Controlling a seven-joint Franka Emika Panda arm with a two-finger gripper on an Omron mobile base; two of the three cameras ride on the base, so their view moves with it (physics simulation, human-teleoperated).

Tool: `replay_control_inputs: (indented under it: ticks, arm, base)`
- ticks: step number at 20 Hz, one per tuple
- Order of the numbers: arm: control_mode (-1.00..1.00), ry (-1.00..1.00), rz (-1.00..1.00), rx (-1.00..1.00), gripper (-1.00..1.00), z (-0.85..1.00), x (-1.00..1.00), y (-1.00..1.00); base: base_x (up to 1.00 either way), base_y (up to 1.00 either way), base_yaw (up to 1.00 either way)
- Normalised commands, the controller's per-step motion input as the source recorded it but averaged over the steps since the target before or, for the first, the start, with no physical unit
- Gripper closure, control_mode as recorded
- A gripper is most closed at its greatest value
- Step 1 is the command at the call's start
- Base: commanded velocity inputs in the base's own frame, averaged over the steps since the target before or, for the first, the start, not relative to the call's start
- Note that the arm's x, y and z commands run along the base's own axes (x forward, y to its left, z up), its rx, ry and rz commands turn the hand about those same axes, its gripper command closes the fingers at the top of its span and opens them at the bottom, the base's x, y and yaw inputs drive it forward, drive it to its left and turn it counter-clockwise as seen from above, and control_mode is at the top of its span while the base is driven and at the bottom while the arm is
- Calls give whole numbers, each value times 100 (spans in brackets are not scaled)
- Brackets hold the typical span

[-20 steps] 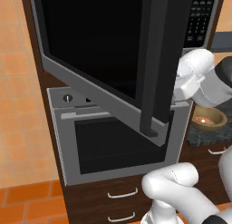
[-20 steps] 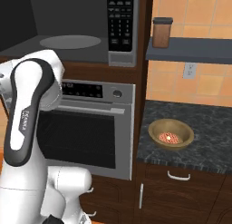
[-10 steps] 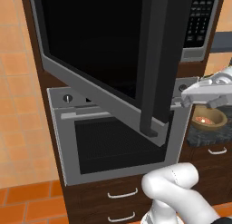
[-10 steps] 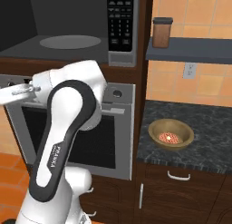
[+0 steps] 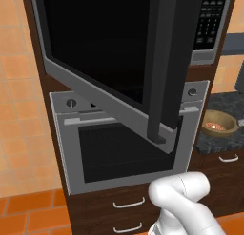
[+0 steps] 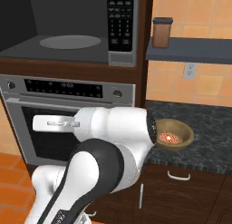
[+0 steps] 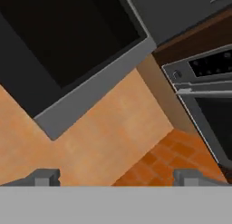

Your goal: Open the microwave, place the bowl with waffle inside the microwave, then close the microwave door and turn it on.

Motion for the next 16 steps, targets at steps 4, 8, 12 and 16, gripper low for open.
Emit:
replay_control_inputs:
  ticks: [4, 8, 12, 16]
  arm:
    - [-100, 28, -69, 0, -100, -83, 7, -100]
    - [-100, 48, -62, -9, -100, -60, 38, -86]
    - [-100, 39, -14, -12, -100, -32, 50, -16]
    - [-100, 56, -46, -5, -100, 0, 94, -91]
  base:
    - [0, 0, 0]
    - [0, 0, 0]
    - [0, 0, 0]
    - [0, 0, 0]
